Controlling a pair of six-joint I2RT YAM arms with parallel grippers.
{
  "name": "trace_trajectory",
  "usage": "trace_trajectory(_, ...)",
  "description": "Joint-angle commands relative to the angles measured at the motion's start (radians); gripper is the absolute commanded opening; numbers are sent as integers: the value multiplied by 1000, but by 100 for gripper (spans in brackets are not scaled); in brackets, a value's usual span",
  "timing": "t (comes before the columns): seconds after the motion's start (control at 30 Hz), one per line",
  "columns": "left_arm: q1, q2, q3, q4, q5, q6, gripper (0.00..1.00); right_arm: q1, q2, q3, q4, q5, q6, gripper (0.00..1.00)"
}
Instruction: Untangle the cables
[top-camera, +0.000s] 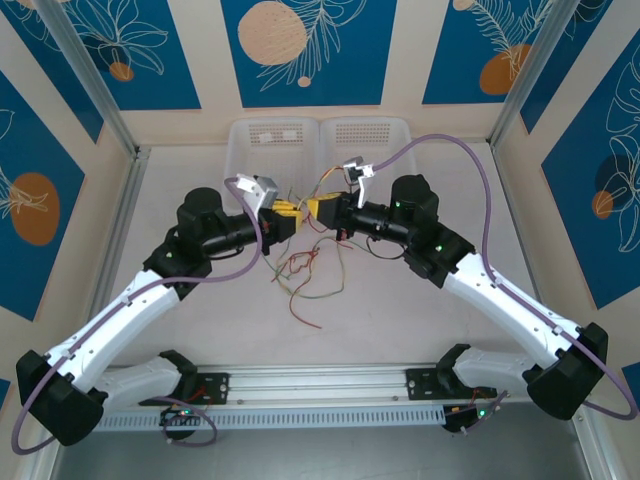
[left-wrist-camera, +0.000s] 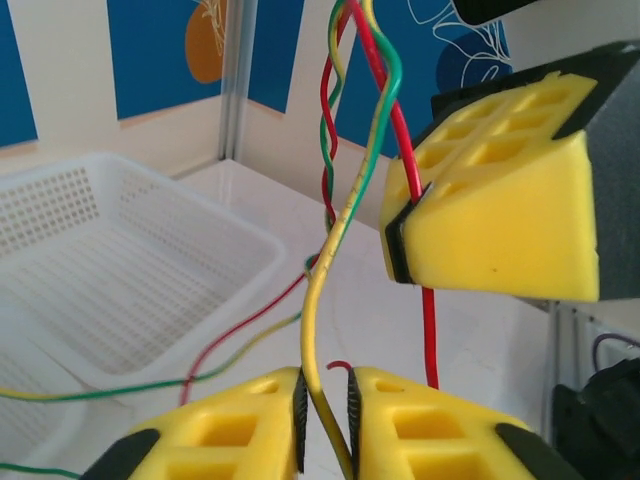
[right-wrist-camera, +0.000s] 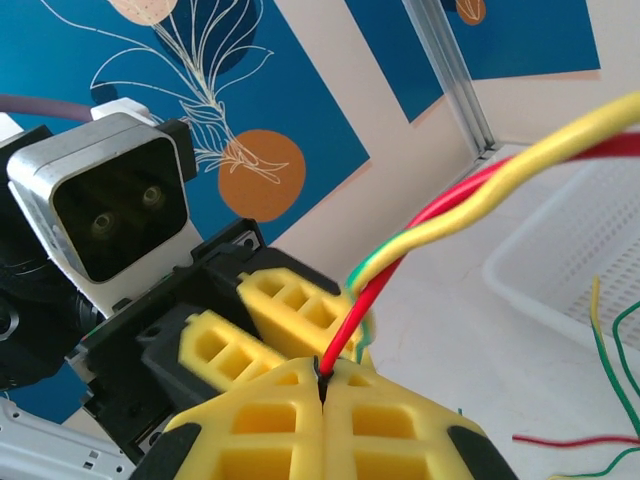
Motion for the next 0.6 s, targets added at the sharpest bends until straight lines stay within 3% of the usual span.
trace_trajectory(0.0, 0, -10, -12, 7, -11, 7, 10, 6, 11, 11, 35, -23, 9, 0)
trace_trajectory(0.03, 0, -11, -14, 11, -12, 8, 11, 6, 15, 15, 34, -28, 9, 0)
trace_trajectory(0.1, -1, -11, -13, 6, -37, 8, 41, 8, 25, 25, 30, -46, 10, 0)
trace_trajectory(0.17, 0, -12, -14, 8, -29, 21, 41, 12, 31, 29, 33, -48, 12, 0)
trace_trajectory(0.23, -1, -12, -12, 7, -42, 24, 49, 14, 34, 28, 41, -53, 11, 0)
trace_trajectory(0.33, 0, -14, -12, 1, -51, 37, 36, 16, 34, 30, 42, -50, 8, 0)
trace_trajectory(0.4, 0, -18, -23, 10, -59, 30, 13, 17, 31, 26, 41, -37, 6, 0)
trace_trajectory(0.43, -1, -19, -28, 14, -56, 31, 8, 15, 29, 24, 41, -30, 5, 0)
trace_trajectory(0.57, 0, -24, -38, 9, -55, 31, 0, 17, 25, 20, 35, -12, 1, 0)
